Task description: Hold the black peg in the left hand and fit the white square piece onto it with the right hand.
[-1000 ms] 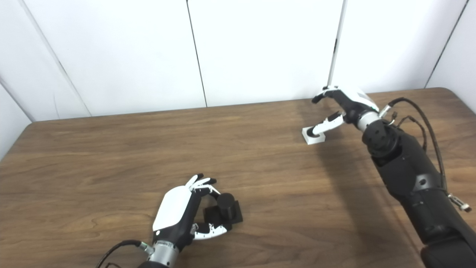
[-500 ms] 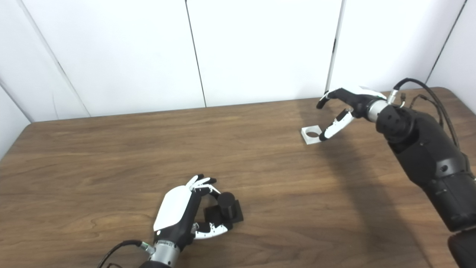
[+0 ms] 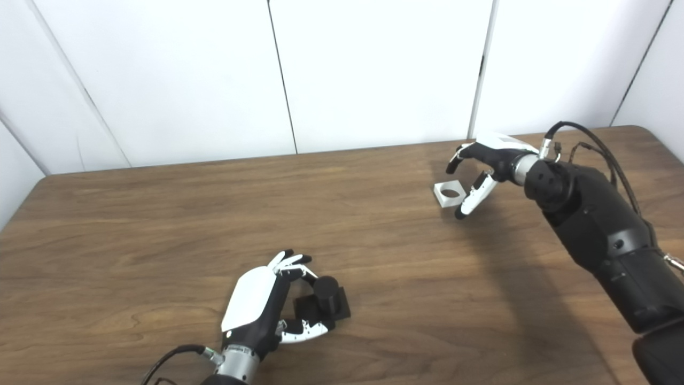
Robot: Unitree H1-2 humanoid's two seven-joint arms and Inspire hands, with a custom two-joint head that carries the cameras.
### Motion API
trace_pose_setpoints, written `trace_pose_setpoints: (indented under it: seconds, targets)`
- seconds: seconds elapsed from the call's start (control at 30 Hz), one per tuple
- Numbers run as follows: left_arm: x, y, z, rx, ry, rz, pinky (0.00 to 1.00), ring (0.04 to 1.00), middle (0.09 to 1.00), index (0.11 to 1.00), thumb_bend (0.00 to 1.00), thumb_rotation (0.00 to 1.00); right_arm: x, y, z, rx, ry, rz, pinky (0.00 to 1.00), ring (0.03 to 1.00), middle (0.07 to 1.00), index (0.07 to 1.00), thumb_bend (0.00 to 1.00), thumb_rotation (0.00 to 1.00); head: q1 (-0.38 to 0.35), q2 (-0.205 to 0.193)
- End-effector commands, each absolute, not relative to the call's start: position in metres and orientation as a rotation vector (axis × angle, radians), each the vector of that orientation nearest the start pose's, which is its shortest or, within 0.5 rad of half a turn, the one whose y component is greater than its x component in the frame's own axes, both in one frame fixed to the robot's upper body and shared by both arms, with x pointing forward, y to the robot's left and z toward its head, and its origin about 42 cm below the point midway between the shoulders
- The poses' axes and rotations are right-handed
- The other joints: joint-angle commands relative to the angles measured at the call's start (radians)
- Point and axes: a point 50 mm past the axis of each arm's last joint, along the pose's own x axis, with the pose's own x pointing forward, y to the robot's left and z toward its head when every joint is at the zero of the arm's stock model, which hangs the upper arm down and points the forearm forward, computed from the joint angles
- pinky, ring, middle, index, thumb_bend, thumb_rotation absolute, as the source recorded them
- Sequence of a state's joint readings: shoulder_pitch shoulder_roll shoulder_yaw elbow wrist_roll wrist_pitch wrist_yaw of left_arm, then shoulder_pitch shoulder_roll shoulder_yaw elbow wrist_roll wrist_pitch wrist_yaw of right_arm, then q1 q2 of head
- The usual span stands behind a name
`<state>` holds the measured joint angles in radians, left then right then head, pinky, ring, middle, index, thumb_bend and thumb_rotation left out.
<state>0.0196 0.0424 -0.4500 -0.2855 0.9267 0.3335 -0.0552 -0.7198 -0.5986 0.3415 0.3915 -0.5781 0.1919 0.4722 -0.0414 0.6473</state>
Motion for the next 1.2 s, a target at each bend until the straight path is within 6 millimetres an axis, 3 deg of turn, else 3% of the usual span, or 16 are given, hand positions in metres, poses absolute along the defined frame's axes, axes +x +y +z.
trace_pose_setpoints:
  seconds: [0.0, 0.63, 1.17]
  targets:
    - [0.253, 0.117, 0.143, 0.95, -0.09, -0.205, 0.79, 0.959, 0.86, 0.484, 0.52, 0.08, 0.494, -0.318, 0.297, -1.323, 0.062, 0.306, 0.92, 1.0, 0.95, 0.735, 0.99, 0.2, -0.001, 0.001]
    - [0.254, 0.114, 0.142, 0.961, -0.09, -0.205, 0.82, 0.964, 0.861, 0.485, 0.51, 0.08, 0.502, -0.315, 0.294, -1.292, 0.05, 0.291, 0.89, 1.0, 0.953, 0.74, 0.98, 0.21, 0.012, -0.006]
    - [0.25, 0.114, 0.142, 0.949, -0.089, -0.207, 0.82, 0.964, 0.856, 0.485, 0.51, 0.08, 0.514, -0.308, 0.28, -1.266, 0.067, 0.273, 0.83, 0.977, 0.937, 0.74, 0.97, 0.22, 0.02, -0.01]
